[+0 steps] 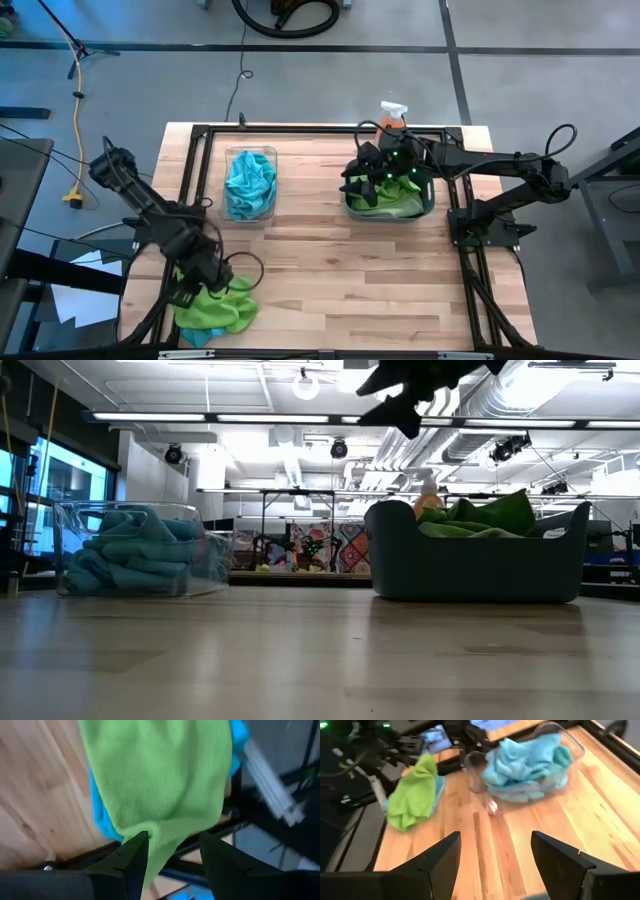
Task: Sort microfiber towel by color & place in baskets
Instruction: Put the green microfiber towel into the blue bin
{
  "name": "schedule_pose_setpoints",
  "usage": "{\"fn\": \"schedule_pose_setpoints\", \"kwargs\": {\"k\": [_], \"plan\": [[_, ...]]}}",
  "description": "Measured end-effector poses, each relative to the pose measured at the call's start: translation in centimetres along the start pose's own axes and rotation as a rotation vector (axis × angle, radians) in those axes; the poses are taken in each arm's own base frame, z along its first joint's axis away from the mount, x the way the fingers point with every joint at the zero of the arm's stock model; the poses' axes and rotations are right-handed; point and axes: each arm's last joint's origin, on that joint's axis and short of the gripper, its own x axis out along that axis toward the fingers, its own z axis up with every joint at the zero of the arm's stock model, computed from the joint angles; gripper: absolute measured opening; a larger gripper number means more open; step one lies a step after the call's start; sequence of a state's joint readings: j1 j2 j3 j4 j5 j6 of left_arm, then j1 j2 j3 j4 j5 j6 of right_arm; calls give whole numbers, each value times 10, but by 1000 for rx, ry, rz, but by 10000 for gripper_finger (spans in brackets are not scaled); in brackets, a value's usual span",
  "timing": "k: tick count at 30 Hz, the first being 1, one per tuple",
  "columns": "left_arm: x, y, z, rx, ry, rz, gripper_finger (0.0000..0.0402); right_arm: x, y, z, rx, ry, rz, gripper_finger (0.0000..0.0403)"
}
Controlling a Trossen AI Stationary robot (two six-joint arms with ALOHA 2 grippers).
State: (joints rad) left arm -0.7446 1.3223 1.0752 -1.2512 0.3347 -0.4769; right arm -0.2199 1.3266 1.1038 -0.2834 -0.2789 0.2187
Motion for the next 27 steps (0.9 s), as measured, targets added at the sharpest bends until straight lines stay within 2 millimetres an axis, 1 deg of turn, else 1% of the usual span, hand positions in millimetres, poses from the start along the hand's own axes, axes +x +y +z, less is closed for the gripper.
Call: {"fn": "schedule_pose_setpoints", "kwargs": {"k": [5, 11, 16, 20, 27], "plan": [[10, -7, -4, 39, 76, 52, 162, 0, -2, -3, 60, 27, -50, 238], [19, -12, -1, 132, 110, 68, 162, 0, -2, -4, 59, 30, -52, 238], [32, -8, 2, 167, 148, 99, 162, 0, -2, -4, 46, 29, -60, 238], [45, -1, -3, 141, 210, 104, 162, 1, -3, -4, 46, 26, -82, 238], [49, 0, 0, 172, 169, 93, 162, 1, -3, -4, 46, 26, -85, 238]]}}
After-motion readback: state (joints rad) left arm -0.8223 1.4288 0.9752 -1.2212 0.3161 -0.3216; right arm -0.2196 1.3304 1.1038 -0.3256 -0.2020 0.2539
